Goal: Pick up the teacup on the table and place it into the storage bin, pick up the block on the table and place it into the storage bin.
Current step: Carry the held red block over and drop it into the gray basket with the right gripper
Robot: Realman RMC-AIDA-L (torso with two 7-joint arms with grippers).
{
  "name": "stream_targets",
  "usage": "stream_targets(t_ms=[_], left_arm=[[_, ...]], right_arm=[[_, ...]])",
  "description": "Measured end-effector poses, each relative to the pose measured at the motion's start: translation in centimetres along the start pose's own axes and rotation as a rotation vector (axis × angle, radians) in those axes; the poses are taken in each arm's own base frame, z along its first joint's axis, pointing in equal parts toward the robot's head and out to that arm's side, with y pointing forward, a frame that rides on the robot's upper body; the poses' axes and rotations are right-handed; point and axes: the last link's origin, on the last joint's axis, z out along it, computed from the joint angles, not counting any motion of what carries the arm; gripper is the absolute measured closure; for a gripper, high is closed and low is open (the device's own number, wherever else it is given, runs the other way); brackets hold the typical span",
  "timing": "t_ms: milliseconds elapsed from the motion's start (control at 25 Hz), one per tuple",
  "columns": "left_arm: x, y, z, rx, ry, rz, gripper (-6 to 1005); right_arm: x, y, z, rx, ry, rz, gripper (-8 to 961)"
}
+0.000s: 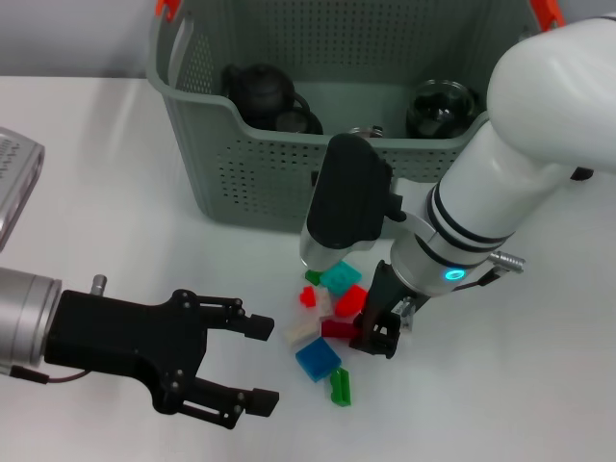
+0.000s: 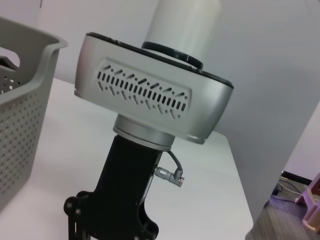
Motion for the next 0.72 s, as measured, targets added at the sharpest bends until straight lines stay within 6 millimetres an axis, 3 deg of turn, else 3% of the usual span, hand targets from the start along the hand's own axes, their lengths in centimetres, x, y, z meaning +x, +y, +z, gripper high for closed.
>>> stream_targets(t_ms=[160,320,480,720], left_arm=[[0.0,0.0,0.0,-0.001,-0.001,0.000,155],[0.0,0.0,0.0,0.000,-0.002,0.001,155],[0.0,0.0,0.0,0.000,-0.002,0.003,155],[0.2,-0.1,0.0,0.001,-0.003,0.010,155]], right_arm=[[-0.2,0.1,-1.2,-0.012,-0.018,-0.007,758],[-0.4,-0.1,-4.0,-0.017,-0.066,-0.005,758],[-0.6,-0.5,-8.0,-0.021,-0.153,-0.001,758],[-1.7,-2.1,-14.7,0.022,-0.428,0.036,759]])
